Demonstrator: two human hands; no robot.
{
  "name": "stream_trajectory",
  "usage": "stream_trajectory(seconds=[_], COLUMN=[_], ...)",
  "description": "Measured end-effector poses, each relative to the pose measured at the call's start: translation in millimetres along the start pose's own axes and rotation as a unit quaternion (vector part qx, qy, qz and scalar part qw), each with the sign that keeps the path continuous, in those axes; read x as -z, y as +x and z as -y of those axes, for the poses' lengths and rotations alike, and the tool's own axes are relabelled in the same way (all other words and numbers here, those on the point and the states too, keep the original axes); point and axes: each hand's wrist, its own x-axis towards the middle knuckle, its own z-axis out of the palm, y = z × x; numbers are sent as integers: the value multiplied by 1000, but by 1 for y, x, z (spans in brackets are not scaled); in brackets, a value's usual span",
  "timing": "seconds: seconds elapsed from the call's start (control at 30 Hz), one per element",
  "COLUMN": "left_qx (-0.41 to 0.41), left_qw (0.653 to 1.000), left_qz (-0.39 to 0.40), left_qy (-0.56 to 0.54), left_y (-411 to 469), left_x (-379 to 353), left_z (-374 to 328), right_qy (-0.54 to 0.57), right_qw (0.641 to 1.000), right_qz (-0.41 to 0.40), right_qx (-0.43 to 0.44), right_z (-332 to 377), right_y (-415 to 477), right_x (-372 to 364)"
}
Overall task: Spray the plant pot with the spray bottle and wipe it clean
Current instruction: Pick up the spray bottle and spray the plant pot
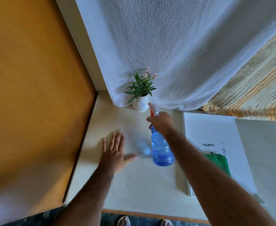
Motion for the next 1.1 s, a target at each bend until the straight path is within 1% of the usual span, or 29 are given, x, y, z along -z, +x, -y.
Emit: stream_trajectory(seconds=[0.17, 0.3, 0.43, 0.57, 0.67, 0.9, 1.1], left_qx=[5, 1, -3, -3, -2, 1, 10], left_qw=[1000, 1000, 1000, 1000, 1000, 1000, 1000], left_qz=[12, -4, -8, -3, -7, -2, 14], left_qy=[8, -3, -4, -4, -4, -1, 9], left_y=[0, -1, -1, -1, -1, -1, 0], left_x=[2, 4, 5, 5, 5, 4, 3], left_z=[0, -2, -1, -1, -2, -1, 1], right_qy=[-59, -95, -87, -108, -88, -99, -72], right_qw=[998, 995, 995, 994, 995, 995, 997], right_qz=[-26, -34, -44, -35, -36, -29, -32], right_qx=[1, 7, 6, -1, -14, -10, 0], right_z=[3, 3, 4, 4, 5, 3, -1], right_y=[4, 6, 5, 6, 4, 5, 4], right_x=[-5, -6, -6, -7, -6, -6, -3])
